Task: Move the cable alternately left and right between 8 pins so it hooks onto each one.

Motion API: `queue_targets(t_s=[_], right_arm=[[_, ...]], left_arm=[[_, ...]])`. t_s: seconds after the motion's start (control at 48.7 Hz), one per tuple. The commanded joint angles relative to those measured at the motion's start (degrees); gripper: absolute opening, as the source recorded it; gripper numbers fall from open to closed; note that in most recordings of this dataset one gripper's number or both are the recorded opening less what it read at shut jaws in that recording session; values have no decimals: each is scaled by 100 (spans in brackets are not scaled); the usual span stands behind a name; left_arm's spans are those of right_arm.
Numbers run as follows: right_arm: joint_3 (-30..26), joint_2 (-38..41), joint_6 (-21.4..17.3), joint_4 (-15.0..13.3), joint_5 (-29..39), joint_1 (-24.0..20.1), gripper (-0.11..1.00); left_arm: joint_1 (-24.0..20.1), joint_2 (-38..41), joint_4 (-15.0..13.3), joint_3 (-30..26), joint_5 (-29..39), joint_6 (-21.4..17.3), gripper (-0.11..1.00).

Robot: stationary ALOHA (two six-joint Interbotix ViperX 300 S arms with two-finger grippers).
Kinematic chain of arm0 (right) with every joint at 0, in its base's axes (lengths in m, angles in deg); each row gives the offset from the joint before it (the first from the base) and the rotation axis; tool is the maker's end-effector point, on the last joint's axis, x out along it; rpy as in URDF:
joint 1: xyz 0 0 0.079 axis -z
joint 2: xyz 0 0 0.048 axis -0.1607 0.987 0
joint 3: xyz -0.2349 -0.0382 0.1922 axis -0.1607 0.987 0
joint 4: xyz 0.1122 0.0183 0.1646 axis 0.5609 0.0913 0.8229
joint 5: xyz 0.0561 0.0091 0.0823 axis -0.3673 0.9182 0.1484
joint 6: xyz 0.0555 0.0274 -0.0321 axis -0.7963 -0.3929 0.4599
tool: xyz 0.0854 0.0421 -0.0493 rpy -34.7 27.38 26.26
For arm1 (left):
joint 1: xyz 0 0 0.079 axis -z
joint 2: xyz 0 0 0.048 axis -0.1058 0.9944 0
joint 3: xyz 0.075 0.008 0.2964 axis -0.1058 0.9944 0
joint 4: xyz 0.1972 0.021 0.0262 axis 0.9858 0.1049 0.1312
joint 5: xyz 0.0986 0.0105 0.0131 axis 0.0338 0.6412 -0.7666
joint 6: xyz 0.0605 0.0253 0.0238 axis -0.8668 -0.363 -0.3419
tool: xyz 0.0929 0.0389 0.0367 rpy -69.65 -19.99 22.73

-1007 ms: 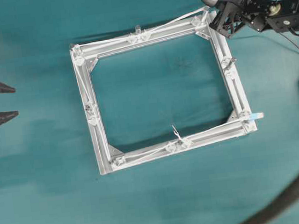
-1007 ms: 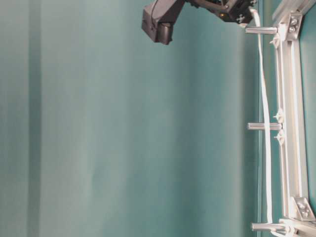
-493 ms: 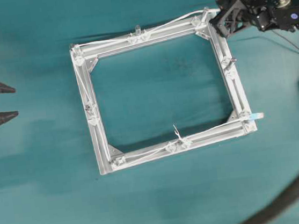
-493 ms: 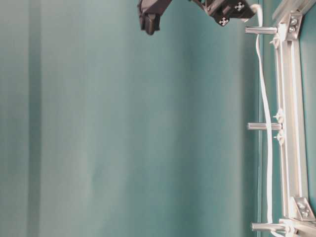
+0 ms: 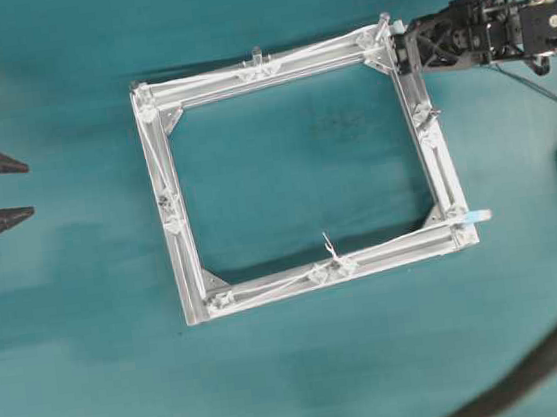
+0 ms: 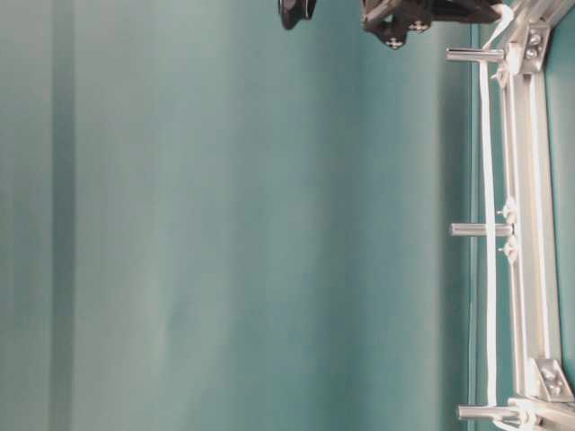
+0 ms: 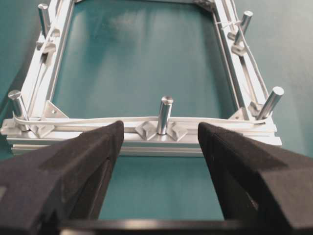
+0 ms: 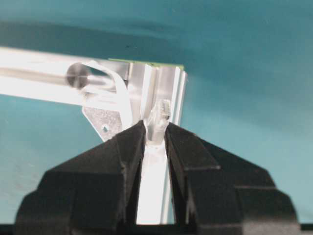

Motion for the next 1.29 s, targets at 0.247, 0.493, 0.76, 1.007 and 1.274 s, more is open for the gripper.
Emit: queue_targets(t_s=[0.247, 0.493, 0.76, 1.007, 1.274], right_arm=[[-35, -97, -870, 527, -79, 0, 16], [97, -105, -896, 536, -492, 0, 16], [220, -132, -905, 536, -773, 0, 15], [360, -343, -923, 554, -747, -9, 58], [703, -1037, -853, 492, -765, -35, 60]], left_arm=[[18, 44, 9, -70, -35, 18, 74], [18, 44, 9, -70, -35, 18, 74], [18, 44, 9, -70, -35, 18, 74], [18, 44, 9, -70, -35, 18, 74], [18, 44, 9, -70, -35, 18, 74]])
